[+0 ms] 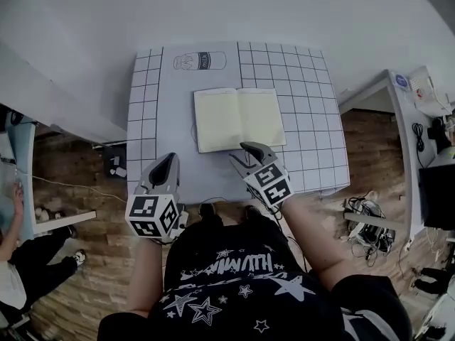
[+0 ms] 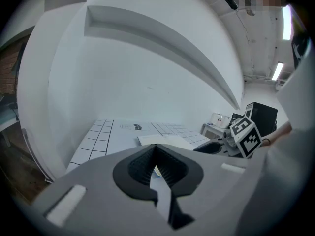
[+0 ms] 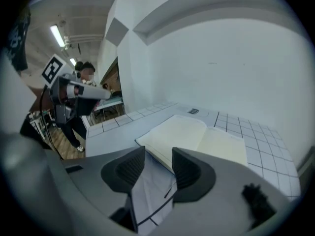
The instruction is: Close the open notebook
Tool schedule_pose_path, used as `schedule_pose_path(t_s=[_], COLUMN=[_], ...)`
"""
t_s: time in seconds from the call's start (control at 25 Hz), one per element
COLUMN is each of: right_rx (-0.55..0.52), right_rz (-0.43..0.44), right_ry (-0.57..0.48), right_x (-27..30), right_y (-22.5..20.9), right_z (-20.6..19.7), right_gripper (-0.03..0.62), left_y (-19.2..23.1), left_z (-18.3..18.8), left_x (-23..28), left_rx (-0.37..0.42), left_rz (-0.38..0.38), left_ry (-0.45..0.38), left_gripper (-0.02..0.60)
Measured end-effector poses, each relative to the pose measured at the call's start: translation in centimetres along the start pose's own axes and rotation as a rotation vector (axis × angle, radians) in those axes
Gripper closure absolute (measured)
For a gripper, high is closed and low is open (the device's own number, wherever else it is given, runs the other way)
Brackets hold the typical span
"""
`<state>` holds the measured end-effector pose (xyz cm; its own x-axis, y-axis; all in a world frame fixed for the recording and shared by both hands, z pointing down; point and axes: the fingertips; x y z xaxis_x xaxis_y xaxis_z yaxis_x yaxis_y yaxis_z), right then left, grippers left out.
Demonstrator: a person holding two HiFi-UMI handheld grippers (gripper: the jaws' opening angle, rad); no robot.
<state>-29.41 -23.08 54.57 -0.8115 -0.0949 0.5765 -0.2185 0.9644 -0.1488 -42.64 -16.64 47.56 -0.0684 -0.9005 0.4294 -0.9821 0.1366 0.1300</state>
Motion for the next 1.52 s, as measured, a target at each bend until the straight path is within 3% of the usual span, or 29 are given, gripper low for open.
schedule_pose_path(t_s=[0.24,0.44,0.8,1.16,1.52], right_rx=[-0.191,-0.272,-0.38,-0.409,-0.358], right_rz=[-0.142,-0.188,-0.263,-0.274,-0.36], right_ry=[0.186,0.286,0.372,0.401,0.282], right_x=[2.1,3.9,5.4,5.4,3.5], right_y=[-0.7,-0.9,-1.5,-1.4,-1.5], right_z=[-1.5,-2.5,-2.9,-2.9,-1.5], right_gripper=[0.39,0.382,0.384,0.384,0.385], left_y=[1.0,1.8,2.2,2.7,2.7], left_z=[-0.3,-1.0,-2.0,-1.6,-1.4], left_x=[1.2,2.1,3.0,3.7,3.7], left_rx=[0.014,0.034,0.032,0.026,0.028], left_rz=[-0.08,-0.132,-0.181,-0.193,-0.204], left_ry=[0.026,0.047,0.082,0.075,0.069], left_gripper=[0.572,0.572,0.572,0.572,0.572])
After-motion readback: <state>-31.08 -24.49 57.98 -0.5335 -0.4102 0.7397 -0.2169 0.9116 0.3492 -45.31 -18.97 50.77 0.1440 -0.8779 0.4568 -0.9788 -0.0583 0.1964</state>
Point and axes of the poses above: the fingertips, and each gripper's own axes: x forward along the fingers, y to its left, z out of its top, and after that the axes turned 11 degrees about z, right-handed
